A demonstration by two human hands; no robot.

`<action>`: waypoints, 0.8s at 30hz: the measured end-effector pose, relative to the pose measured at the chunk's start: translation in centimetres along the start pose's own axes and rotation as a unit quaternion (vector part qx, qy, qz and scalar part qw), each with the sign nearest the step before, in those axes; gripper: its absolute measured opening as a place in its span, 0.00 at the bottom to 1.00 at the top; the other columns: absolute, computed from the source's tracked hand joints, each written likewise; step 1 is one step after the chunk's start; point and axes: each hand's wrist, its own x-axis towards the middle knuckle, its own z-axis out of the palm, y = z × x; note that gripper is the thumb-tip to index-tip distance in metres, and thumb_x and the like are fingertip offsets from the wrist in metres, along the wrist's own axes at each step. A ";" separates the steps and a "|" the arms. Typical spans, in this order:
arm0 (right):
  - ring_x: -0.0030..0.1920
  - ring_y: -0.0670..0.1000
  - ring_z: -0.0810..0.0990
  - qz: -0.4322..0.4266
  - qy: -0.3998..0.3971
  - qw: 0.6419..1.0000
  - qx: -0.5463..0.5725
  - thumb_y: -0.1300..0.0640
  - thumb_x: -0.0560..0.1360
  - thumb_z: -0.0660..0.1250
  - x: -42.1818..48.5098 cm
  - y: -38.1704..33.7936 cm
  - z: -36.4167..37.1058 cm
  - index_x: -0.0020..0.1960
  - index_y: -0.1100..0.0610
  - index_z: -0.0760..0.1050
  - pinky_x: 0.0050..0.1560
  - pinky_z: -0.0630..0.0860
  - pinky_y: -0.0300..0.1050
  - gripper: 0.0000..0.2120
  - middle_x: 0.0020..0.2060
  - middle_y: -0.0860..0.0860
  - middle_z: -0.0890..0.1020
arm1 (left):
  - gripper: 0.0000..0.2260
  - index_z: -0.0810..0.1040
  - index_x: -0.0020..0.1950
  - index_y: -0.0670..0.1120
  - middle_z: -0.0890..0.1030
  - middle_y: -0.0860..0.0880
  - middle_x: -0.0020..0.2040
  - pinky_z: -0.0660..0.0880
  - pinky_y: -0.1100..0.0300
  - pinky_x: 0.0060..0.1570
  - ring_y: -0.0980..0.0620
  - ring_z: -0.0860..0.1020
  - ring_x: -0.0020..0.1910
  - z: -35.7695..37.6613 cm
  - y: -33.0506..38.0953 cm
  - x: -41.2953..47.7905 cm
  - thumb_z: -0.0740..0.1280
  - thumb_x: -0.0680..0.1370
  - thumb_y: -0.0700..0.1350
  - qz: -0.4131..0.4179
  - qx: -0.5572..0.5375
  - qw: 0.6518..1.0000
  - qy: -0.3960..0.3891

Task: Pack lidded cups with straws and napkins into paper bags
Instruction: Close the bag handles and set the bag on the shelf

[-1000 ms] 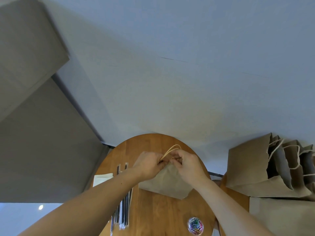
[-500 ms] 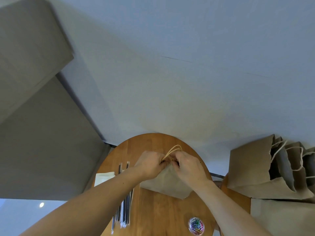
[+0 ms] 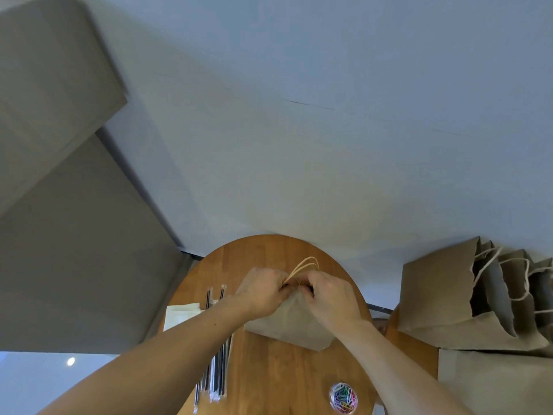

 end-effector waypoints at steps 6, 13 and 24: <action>0.47 0.47 0.81 -0.037 -0.017 0.997 -0.058 0.49 0.82 0.57 0.2 0.2 0.0 0.59 0.49 0.76 0.46 0.77 0.45 0.11 0.49 0.44 0.82 | 0.12 0.78 0.41 0.52 0.72 0.56 0.30 0.61 0.56 0.38 0.55 0.70 0.32 0.3 -0.2 0.1 0.60 0.82 0.49 -0.002 0.014 1.000 0.005; 0.44 0.48 0.81 -0.013 0.004 1.000 0.001 0.51 0.81 0.62 0.4 0.1 -0.5 0.54 0.52 0.78 0.44 0.78 0.44 0.08 0.45 0.46 0.83 | 0.13 0.81 0.45 0.51 0.79 0.54 0.37 0.60 0.57 0.38 0.54 0.72 0.34 0.2 -0.2 0.2 0.59 0.82 0.50 0.026 0.041 0.999 0.021; 0.43 0.54 0.81 -0.100 -0.070 0.989 -0.084 0.54 0.80 0.60 1.5 0.2 -1.6 0.58 0.54 0.74 0.40 0.76 0.50 0.09 0.47 0.50 0.82 | 0.20 0.62 0.31 0.56 0.66 0.58 0.27 0.58 0.57 0.37 0.58 0.65 0.28 0.5 -0.7 0.5 0.62 0.82 0.48 0.048 0.030 0.998 0.036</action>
